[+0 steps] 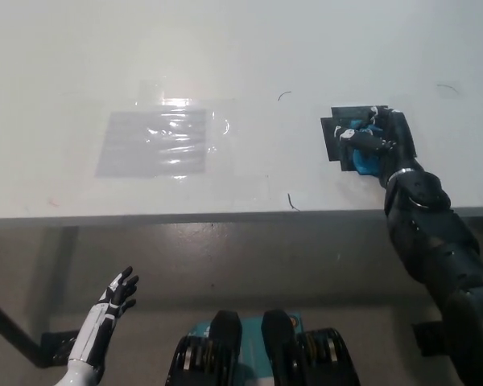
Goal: A soft sponge is kept on the balc marked spot on the table infront of the robot and it uses its right hand fist to press down on it and drrags it across the table in a back and forth manner twice to clean it
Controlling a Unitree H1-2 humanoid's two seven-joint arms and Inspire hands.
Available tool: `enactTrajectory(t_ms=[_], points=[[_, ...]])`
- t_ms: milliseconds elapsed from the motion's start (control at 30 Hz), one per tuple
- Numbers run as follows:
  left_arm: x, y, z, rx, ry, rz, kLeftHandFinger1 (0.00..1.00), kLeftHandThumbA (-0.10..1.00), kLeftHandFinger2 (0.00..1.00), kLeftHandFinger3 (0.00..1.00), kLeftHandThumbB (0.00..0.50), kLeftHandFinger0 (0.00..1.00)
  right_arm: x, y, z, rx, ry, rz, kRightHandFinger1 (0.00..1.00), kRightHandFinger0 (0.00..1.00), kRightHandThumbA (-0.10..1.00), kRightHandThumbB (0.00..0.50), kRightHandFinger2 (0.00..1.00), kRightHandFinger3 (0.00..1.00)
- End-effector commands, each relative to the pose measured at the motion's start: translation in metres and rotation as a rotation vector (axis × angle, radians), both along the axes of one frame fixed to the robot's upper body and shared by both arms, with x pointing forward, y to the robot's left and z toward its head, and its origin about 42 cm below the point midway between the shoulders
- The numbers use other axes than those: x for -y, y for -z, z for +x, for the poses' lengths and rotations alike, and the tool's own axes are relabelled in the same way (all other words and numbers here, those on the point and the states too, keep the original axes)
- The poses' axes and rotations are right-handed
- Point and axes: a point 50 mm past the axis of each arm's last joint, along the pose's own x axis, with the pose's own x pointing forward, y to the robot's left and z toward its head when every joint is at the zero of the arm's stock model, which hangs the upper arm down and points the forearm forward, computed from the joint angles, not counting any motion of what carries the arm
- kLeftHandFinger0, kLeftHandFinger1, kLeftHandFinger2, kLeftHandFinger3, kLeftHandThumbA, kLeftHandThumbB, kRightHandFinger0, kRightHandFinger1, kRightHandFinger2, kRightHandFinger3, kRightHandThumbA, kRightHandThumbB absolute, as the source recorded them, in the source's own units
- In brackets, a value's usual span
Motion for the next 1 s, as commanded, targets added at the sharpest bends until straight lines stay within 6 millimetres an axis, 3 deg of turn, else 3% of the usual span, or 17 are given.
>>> enactTrajectory(t_ms=[0,267,367,400,567,667,733,967], points=[[-0.003,-0.013,0.008,0.076,0.017,0.016,1.0,1.0,1.0,1.0,0.339,1.0,-0.045,0.01,-0.008,-0.059,-0.09,0.036,0.0,0.0,1.0,0.103,0.22,0.14],[-0.004,-0.013,0.008,0.08,0.014,0.014,1.0,1.0,1.0,1.0,0.346,1.0,-0.123,-0.007,-0.016,-0.009,-0.223,0.101,0.0,0.0,1.0,0.118,0.19,0.15],[-0.003,-0.013,0.007,0.08,0.021,0.018,1.0,1.0,1.0,1.0,0.335,1.0,-0.153,-0.01,-0.024,-0.006,-0.269,0.131,0.0,0.0,1.0,0.118,0.14,0.1],[-0.002,-0.013,0.007,0.079,0.018,0.014,1.0,1.0,1.0,1.0,0.334,1.0,-0.172,-0.01,-0.032,-0.001,-0.311,0.14,0.0,0.0,1.0,0.108,0.12,0.07],[-0.001,-0.013,0.008,0.075,0.02,0.016,1.0,1.0,1.0,1.0,0.332,1.0,-0.209,-0.008,-0.049,-0.008,-0.395,0.14,0.0,0.0,1.0,0.122,0.04,0.0],[0.001,-0.011,0.007,0.071,0.027,0.009,1.0,1.0,1.0,1.0,0.344,1.0,-0.214,-0.002,-0.054,-0.017,-0.409,0.139,0.0,0.0,1.0,0.142,0.03,0.0],[0.001,-0.011,0.006,0.067,0.02,0.005,1.0,1.0,1.0,1.0,0.336,1.0,-0.211,-0.001,-0.053,-0.018,-0.412,0.131,0.0,0.0,1.0,0.13,0.04,0.0],[0.0,-0.008,0.003,0.055,0.014,0.01,1.0,1.0,1.0,1.0,0.339,1.0,-0.166,0.014,-0.042,-0.05,-0.314,0.104,0.0,0.0,1.0,0.098,0.16,0.06]])
